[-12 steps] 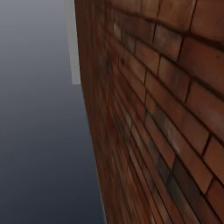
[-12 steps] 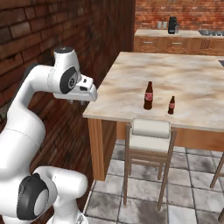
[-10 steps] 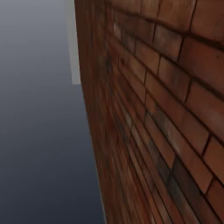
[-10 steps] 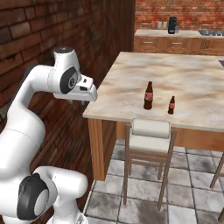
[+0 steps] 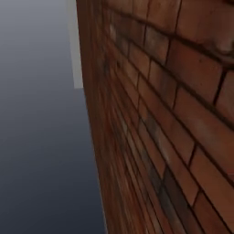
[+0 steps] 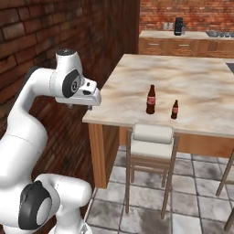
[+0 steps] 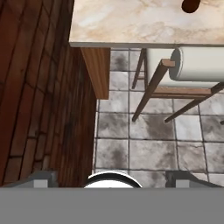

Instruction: Place the large bottle from the dining counter next to the other large bottle outside the sink, and place the small bottle from the dining counter next to the other small bottle inside the sink.

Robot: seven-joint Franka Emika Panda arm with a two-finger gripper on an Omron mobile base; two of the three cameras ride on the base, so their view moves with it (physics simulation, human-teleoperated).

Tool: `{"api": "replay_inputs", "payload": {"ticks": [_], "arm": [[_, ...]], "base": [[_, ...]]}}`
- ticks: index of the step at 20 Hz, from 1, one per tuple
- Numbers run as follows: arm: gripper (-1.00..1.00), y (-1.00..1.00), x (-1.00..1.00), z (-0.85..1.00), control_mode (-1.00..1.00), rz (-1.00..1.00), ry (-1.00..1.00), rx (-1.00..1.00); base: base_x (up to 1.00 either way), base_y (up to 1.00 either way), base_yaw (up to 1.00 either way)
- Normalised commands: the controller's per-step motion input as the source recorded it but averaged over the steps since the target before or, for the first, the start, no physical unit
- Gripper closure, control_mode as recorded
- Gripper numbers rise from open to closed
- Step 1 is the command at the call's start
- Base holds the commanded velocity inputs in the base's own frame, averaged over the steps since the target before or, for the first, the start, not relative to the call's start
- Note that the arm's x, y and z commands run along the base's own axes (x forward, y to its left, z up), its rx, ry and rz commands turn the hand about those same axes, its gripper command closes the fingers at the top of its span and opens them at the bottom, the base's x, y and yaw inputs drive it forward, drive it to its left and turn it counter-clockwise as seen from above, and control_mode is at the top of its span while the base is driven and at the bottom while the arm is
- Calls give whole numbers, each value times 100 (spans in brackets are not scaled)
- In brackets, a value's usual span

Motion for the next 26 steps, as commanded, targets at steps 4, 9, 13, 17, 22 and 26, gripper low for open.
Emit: {"api": "replay_inputs", "payload": {"ticks": [4,9,13,17,22,26], "arm": [[-100,0,0,0,100,0,0,0],[-100,0,0,0,100,0,0,0],[-100,0,0,0,100,0,0,0],[-100,0,0,0,100,0,0,0],[-100,0,0,0,100,0,0,0],[-100,0,0,0,100,0,0,0]], "base": [[0,-56,0],[0,-59,0],[0,-55,0],[3,-47,0],[19,-39,0],[39,-33,0]]}}
